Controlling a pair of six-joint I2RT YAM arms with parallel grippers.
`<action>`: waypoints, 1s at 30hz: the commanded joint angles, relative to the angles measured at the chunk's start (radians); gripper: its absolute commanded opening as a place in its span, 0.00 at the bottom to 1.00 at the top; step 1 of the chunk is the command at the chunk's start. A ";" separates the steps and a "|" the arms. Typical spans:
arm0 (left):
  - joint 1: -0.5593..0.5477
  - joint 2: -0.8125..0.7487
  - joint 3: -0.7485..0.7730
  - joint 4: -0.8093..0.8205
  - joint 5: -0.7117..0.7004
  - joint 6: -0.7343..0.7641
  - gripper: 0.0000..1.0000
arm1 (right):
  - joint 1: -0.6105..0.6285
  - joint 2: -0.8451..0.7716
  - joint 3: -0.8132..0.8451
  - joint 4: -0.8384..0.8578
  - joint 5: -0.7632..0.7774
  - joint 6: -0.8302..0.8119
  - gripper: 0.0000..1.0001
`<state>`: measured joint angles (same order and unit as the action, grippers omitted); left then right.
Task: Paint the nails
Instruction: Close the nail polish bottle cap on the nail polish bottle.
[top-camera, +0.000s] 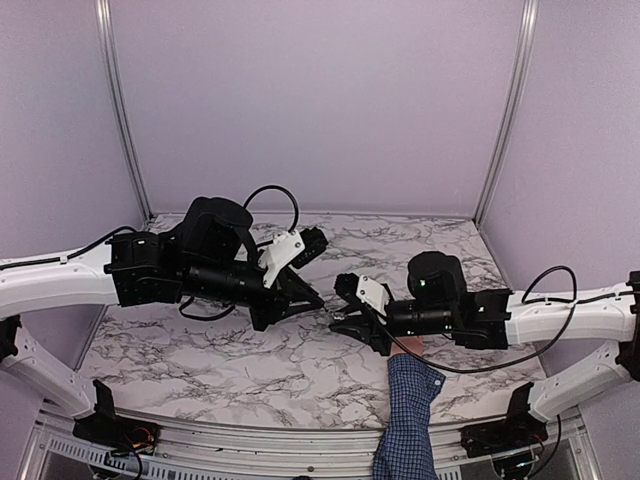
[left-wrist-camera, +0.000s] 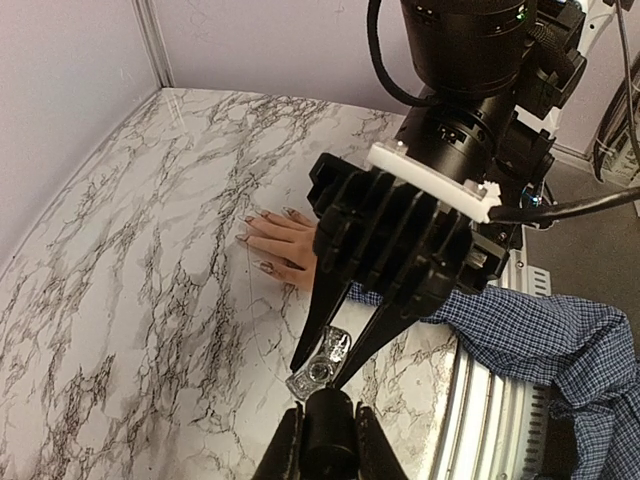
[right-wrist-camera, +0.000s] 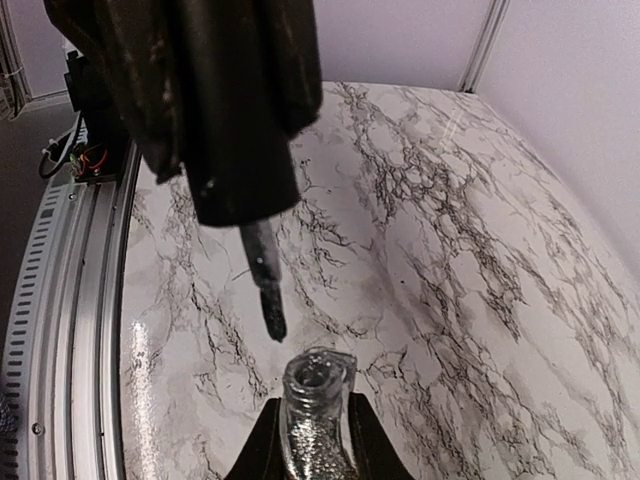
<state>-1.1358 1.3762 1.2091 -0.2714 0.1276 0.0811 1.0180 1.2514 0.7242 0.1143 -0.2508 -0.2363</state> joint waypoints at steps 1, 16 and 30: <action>-0.007 0.006 0.023 -0.036 0.014 0.037 0.00 | 0.007 0.023 0.047 -0.022 0.018 0.014 0.00; -0.007 0.035 0.028 -0.034 0.022 0.041 0.00 | 0.007 0.025 0.046 -0.009 -0.022 0.015 0.00; -0.007 0.049 0.040 -0.034 0.023 0.037 0.00 | 0.009 0.022 0.043 -0.004 -0.031 0.011 0.00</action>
<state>-1.1374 1.4258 1.2110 -0.2905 0.1410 0.1158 1.0180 1.2755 0.7254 0.0925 -0.2707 -0.2325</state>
